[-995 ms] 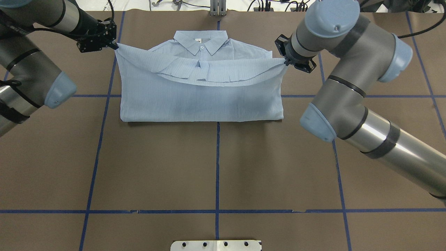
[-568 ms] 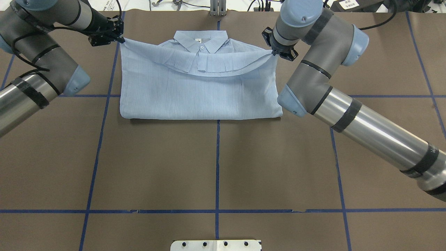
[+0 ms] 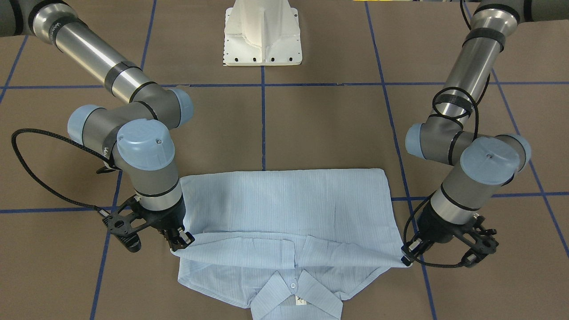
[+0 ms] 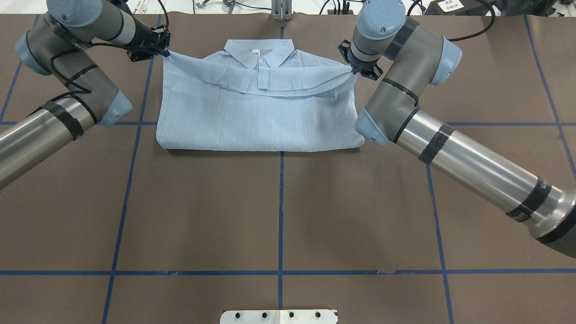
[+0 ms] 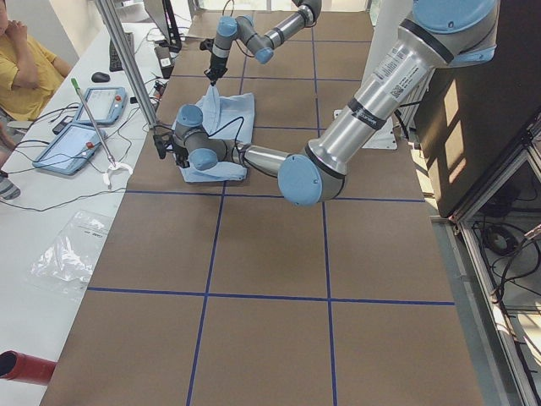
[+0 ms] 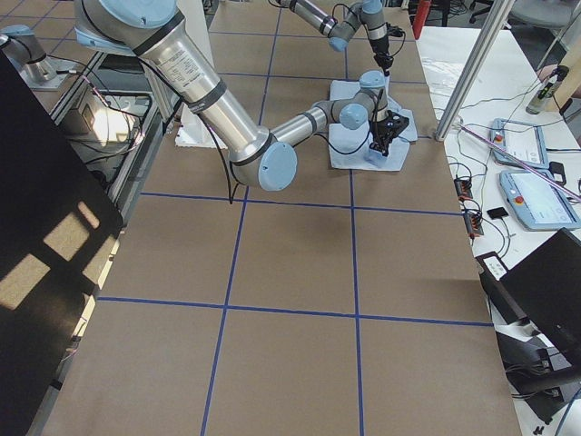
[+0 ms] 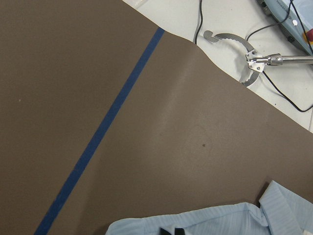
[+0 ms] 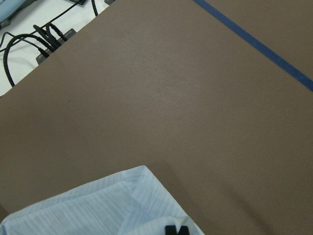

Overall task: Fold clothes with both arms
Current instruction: 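Lift the hem with both grippers and fold it up onto the collar, then release the hem and raise both grippers while the right gripper moves to the folded edge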

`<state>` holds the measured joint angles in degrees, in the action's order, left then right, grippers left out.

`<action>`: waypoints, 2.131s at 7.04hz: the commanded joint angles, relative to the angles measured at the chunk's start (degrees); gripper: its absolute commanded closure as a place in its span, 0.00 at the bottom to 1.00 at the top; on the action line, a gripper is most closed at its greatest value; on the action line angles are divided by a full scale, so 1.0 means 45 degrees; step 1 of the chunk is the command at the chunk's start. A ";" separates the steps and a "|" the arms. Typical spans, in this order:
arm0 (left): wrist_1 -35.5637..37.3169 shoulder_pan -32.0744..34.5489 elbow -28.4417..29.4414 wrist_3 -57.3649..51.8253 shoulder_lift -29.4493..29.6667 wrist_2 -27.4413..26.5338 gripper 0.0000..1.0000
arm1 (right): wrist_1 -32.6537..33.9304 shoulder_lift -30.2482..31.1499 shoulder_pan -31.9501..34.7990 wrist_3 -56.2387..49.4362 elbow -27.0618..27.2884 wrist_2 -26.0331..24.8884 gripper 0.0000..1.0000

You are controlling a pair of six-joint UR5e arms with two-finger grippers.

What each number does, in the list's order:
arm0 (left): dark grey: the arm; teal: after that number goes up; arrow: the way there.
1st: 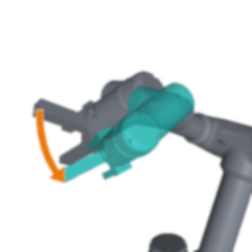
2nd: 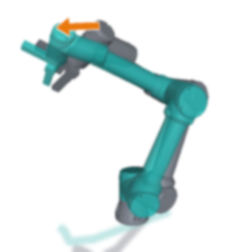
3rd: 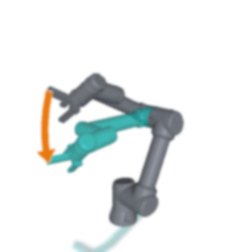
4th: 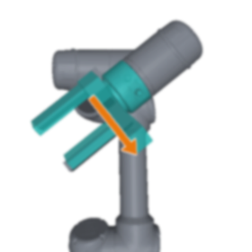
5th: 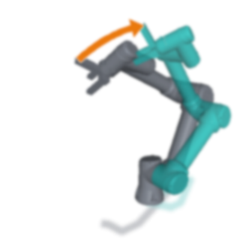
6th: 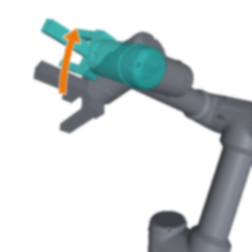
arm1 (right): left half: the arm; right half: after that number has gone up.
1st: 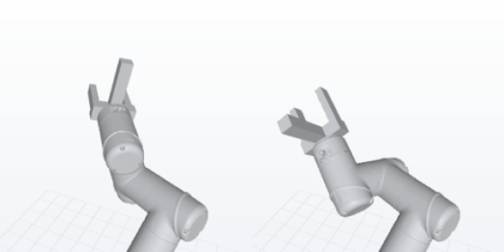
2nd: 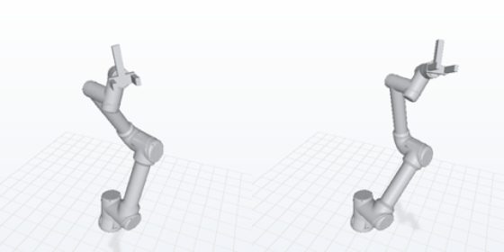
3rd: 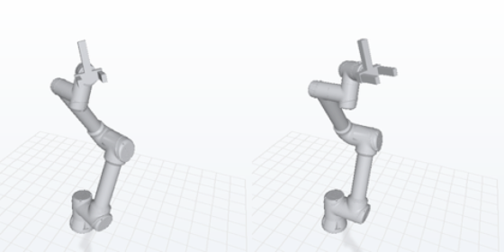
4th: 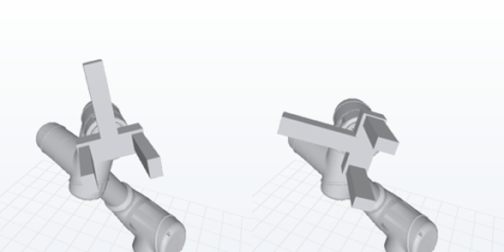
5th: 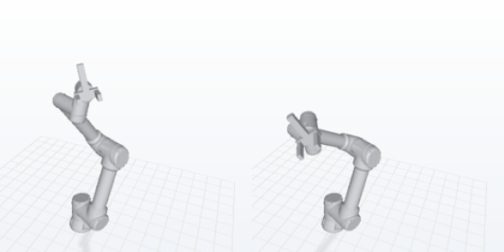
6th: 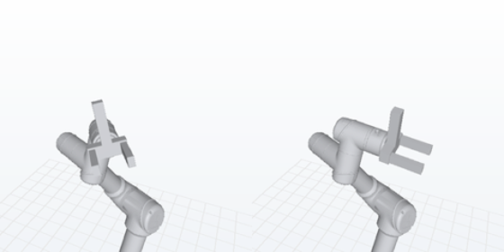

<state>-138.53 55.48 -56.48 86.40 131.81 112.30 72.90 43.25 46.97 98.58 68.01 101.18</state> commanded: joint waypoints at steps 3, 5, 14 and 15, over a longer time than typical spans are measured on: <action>-0.0055 -0.0259 0.0286 -0.0020 -0.0072 -0.0327 1.00 | -0.0903 -0.0391 -0.0009 -0.0130 -0.1127 -0.0044 1.00; -0.0441 -0.0220 0.0227 -0.0543 -0.0520 -0.0327 1.00 | -0.0926 -0.0759 -0.0009 -0.0130 -0.1516 -0.0044 0.87; -0.1949 0.0230 -0.0320 -0.0626 -0.1479 -0.0230 0.68 | -0.0964 0.2843 -0.1585 0.1423 0.3647 0.0327 0.14; -0.1949 0.0210 -0.0533 -0.0626 -0.1576 -0.0230 0.68 | -0.0965 0.3798 -0.1900 0.1568 0.4642 0.0347 0.14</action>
<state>-147.26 56.49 -58.02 83.62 125.15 111.27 68.57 55.28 40.68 103.60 83.18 102.61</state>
